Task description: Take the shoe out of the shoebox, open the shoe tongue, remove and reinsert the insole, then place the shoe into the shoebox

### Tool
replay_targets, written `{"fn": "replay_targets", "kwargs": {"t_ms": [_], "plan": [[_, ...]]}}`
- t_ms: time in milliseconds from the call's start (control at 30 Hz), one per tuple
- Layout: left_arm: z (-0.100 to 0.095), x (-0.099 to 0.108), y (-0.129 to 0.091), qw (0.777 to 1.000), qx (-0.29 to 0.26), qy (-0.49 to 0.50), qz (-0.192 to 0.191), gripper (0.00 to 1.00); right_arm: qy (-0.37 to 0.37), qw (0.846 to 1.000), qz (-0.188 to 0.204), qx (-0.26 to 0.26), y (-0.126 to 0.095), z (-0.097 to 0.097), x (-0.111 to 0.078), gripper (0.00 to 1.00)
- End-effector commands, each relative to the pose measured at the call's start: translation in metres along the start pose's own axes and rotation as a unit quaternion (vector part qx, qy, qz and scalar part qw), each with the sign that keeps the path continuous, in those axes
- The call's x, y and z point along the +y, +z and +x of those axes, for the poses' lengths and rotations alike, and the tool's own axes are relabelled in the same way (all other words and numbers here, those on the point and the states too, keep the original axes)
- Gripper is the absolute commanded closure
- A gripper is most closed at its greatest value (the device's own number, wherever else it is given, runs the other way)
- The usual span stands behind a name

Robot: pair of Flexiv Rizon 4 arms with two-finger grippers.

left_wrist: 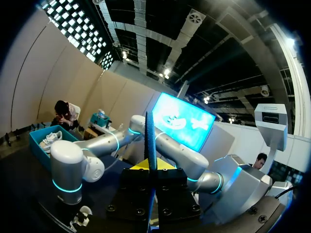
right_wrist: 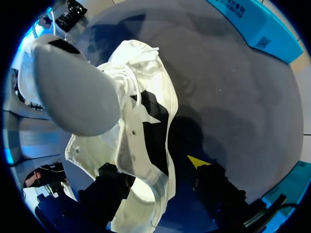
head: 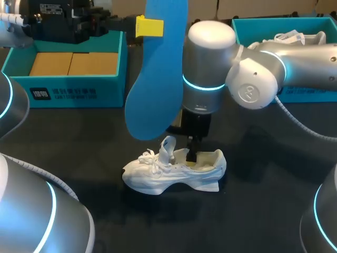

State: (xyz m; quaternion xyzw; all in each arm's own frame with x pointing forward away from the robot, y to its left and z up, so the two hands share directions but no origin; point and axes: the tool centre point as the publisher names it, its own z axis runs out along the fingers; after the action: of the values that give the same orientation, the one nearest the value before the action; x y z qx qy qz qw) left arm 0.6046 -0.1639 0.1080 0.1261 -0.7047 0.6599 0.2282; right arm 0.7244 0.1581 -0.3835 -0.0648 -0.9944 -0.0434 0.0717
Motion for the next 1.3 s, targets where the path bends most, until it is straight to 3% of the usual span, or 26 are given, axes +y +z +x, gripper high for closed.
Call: {"fn": "replay_targets", "kwargs": {"t_ms": [33, 100, 133, 200, 800, 1300], "plan": [[-0.001, 0.000, 0.001, 1.000, 0.001, 0.000, -0.001, 1.00, 0.001, 1.000, 0.000, 0.002, 0.005, 0.000, 0.003, 0.44], [-0.001, 0.000, 0.001, 1.000, 0.001, 0.000, -0.001, 1.00, 0.001, 1.000, 0.000, 0.002, 0.005, 0.000, 0.003, 0.52], [-0.001, 0.000, 0.001, 1.000, 0.001, 0.000, -0.001, 1.00, 0.001, 1.000, -0.001, 0.002, 0.005, 0.000, 0.003, 0.61], [-0.001, 0.000, 0.001, 1.000, 0.001, 0.000, -0.001, 1.00, 0.002, 1.000, -0.001, 0.003, 0.006, -0.001, 0.004, 1.00], [-0.001, 0.000, 0.001, 1.000, 0.001, 0.000, -0.001, 1.00, 0.000, 1.000, 0.011, -0.005, -0.023, 0.012, 0.018, 1.00], [-0.001, 0.000, 0.001, 1.000, 0.001, 0.000, -0.001, 1.00, -0.001, 1.000, -0.019, 0.001, -0.049, 0.033, 0.029, 1.00]]}}
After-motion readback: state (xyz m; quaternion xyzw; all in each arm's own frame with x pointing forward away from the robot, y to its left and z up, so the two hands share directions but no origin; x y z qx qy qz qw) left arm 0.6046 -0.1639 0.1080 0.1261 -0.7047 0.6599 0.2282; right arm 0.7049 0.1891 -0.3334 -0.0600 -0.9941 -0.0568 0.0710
